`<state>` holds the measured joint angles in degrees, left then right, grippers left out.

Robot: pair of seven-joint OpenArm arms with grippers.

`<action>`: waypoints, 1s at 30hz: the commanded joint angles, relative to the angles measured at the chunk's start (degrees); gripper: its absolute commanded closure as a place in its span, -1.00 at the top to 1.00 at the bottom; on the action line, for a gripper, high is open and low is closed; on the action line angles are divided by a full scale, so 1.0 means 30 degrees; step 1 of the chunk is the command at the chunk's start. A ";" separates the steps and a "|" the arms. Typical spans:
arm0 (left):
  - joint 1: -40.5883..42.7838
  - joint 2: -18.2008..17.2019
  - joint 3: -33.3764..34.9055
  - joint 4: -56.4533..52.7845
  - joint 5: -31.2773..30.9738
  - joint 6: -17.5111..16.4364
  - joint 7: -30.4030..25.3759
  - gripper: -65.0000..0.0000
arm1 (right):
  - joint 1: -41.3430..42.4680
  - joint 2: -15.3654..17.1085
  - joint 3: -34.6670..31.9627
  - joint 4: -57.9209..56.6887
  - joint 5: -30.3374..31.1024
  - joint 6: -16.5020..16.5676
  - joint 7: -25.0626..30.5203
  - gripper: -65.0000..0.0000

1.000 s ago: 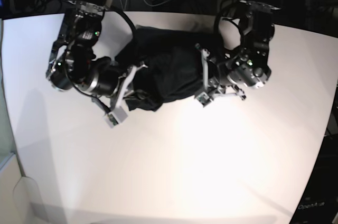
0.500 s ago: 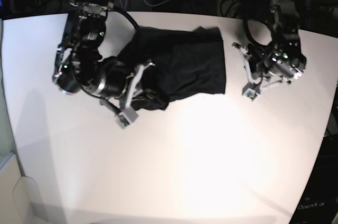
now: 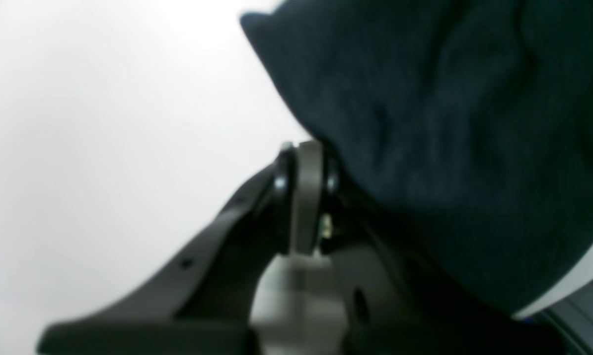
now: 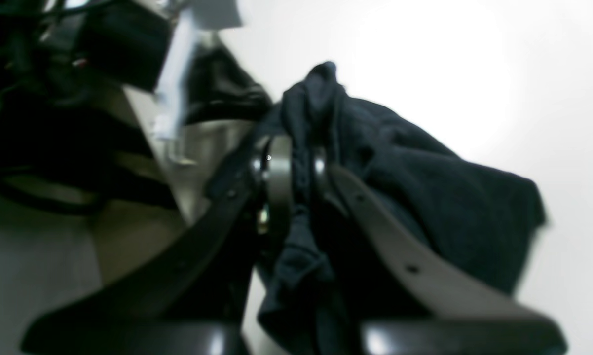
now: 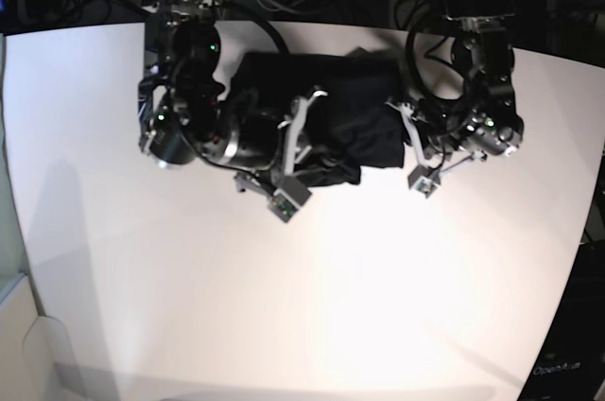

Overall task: Fold the T-shirt properly
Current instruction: 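Fold the held end over onto the strip middle with the right gripper, then release the fabric and lift the left gripper away from the bundle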

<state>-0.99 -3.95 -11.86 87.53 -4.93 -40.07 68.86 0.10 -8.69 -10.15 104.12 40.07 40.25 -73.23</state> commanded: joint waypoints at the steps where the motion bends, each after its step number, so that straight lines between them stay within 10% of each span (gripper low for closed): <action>1: -0.0211 0.0011 0.0040 0.0143 0.0104 0.0025 0.0299 -0.95 | 0.0363 -0.0104 0.0000 0.0211 0.0576 -0.0083 0.0660 -0.98; 30: 0.0141 -0.0165 -0.0135 0.3044 0.0163 0.0025 0.1149 -0.95 | 0.0539 -0.0104 -0.3458 -0.4742 0.2012 -0.0083 0.5231 -0.97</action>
<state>0.01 -4.27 -12.23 95.46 -4.08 -40.07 72.29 0.84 -8.32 -20.23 89.23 44.36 40.21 -58.96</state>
